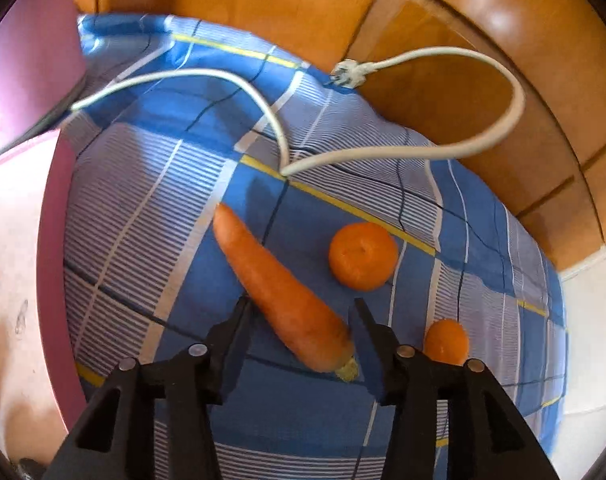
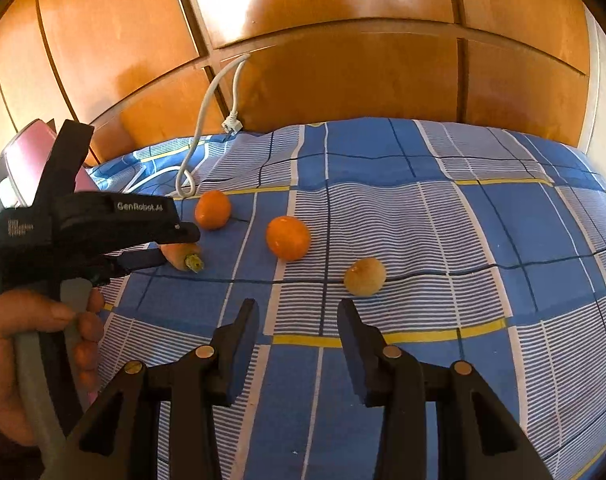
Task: Organize fruits
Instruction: 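Grasp the orange carrot with the left tool, then grasp the small yellow fruit with the right tool while the left lifts the carrot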
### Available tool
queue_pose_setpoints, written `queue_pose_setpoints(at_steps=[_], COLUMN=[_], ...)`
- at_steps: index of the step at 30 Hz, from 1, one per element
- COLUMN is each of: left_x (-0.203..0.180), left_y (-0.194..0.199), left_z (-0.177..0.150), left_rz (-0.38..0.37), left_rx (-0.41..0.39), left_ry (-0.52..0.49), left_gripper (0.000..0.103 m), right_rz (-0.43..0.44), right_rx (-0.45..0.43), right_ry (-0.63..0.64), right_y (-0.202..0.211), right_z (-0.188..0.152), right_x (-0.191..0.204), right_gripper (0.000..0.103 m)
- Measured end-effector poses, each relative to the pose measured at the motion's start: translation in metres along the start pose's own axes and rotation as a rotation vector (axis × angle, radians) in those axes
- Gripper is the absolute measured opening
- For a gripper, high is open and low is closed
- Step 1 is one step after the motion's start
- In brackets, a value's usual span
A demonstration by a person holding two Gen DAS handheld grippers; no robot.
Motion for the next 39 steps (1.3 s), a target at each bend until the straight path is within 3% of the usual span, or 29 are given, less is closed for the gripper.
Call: queue_pose_setpoints(at_steps=[1, 5, 12, 18, 25, 29, 31, 32, 34, 35, 39], left_x=[0.0, 0.001, 0.011, 0.017, 0.01, 0.005, 0.005, 0.005, 0.005, 0.005, 0.002], left_y=[0.001, 0.017, 0.049, 0.047, 0.037, 0.034, 0.034, 0.035, 0.037, 0.04, 0.046], left_z=[-0.002, -0.013, -0.042, -0.072, -0.075, -0.08, -0.079, -0.08, -0.081, -0.082, -0.09], left_rz=[-0.013, -0.05, -0.098, -0.033, -0.023, -0.027, -0.035, -0.035, -0.041, -0.046, -0.048], left_rx=[-0.001, -0.026, -0.002, 0.013, 0.017, -0.008, -0.011, -0.013, -0.019, -0.028, -0.04], left_ry=[0.0, -0.054, -0.131, -0.194, -0.23, -0.269, -0.267, -0.271, -0.276, -0.285, -0.313], left_gripper=[0.039, 0.037, 0.033, 0.033, 0.038, 0.033, 0.033, 0.033, 0.032, 0.032, 0.031], right_rz=[-0.001, -0.007, -0.037, -0.036, -0.029, -0.048, -0.064, -0.063, -0.06, -0.064, -0.06], right_rx=[-0.001, -0.005, -0.008, 0.007, 0.026, 0.053, 0.073, 0.079, 0.089, 0.085, 0.081], right_ry=[-0.001, -0.025, -0.065, -0.074, -0.044, -0.021, -0.01, -0.012, -0.019, -0.016, -0.003], right_y=[0.0, 0.003, 0.009, 0.008, -0.01, -0.024, -0.031, -0.034, -0.035, -0.033, -0.026], right_z=[0.0, -0.002, -0.006, -0.007, 0.01, 0.014, 0.012, 0.011, 0.007, 0.007, 0.0], right_x=[-0.001, -0.011, -0.03, -0.037, -0.034, -0.033, -0.033, -0.034, -0.036, -0.036, -0.034], right_gripper=[0.041, 0.041, 0.041, 0.041, 0.04, 0.04, 0.032, 0.021, 0.017, 0.01, 0.009])
Point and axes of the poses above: each gripper's, at about its wrist camera, not at the fingertips, and y roughly against the way its jaws point, x to its left, z to its top, the point moved 5 cm from there along -y, roughly the way its jaws point, and after that the axes turned 12 degrees about y, right-handed, at the moved point
